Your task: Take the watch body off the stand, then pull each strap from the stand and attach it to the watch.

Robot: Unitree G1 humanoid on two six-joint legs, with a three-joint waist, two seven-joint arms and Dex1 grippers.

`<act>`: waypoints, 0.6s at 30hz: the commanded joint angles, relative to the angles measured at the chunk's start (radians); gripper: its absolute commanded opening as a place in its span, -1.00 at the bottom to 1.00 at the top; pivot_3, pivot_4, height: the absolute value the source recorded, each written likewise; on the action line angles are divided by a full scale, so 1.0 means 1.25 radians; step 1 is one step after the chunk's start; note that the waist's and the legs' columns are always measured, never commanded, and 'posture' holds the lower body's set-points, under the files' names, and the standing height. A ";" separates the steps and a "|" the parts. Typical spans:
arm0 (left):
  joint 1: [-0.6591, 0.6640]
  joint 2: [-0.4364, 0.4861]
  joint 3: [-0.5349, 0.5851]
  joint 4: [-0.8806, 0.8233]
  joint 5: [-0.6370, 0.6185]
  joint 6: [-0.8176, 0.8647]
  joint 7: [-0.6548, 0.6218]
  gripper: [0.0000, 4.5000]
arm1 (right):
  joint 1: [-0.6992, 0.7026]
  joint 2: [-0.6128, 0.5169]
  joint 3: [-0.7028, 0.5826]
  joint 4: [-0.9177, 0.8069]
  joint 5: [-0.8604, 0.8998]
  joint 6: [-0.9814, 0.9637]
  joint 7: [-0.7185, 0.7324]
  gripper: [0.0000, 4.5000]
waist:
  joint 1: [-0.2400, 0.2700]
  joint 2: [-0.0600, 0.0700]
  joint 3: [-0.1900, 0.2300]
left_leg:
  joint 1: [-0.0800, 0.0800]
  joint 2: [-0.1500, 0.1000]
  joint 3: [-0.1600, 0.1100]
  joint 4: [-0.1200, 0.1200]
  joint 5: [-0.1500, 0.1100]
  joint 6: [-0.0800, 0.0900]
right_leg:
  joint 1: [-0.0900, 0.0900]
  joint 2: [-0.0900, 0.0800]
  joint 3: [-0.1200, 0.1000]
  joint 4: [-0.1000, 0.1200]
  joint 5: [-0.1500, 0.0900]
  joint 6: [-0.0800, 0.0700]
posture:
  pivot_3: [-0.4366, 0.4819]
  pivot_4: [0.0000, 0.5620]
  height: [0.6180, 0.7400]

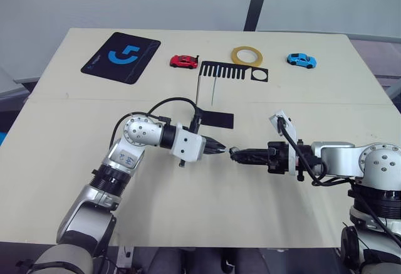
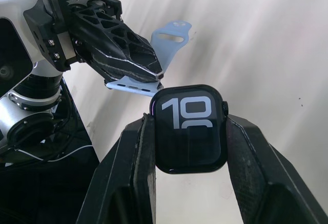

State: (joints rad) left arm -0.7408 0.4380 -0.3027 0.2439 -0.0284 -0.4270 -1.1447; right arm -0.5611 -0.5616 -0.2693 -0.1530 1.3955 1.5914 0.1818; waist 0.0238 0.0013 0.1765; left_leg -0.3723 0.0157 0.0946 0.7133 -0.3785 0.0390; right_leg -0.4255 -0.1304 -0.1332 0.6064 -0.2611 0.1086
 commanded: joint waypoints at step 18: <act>0.001 -0.011 -0.026 -0.056 0.052 0.024 0.063 -1.00 | 0.000 -0.005 0.019 -0.018 0.062 -0.034 -0.064 -0.31 | 0.000 0.000 0.000 | 0.000 0.000 0.000 0.000 0.000 0.000 | 0.000 0.000 0.000 0.000 0.000 0.000 | -0.05 -0.47 0.86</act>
State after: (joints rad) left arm -0.7362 0.4363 -0.3309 0.2249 0.0370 -0.3961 -1.0832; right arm -0.5595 -0.5650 -0.2457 -0.1531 1.4293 1.5683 0.1021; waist 0.0238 0.0013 0.1765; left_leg -0.3724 0.0159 0.0946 0.7133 -0.3786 0.0391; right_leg -0.4256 -0.1306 -0.1333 0.6064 -0.2611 0.1086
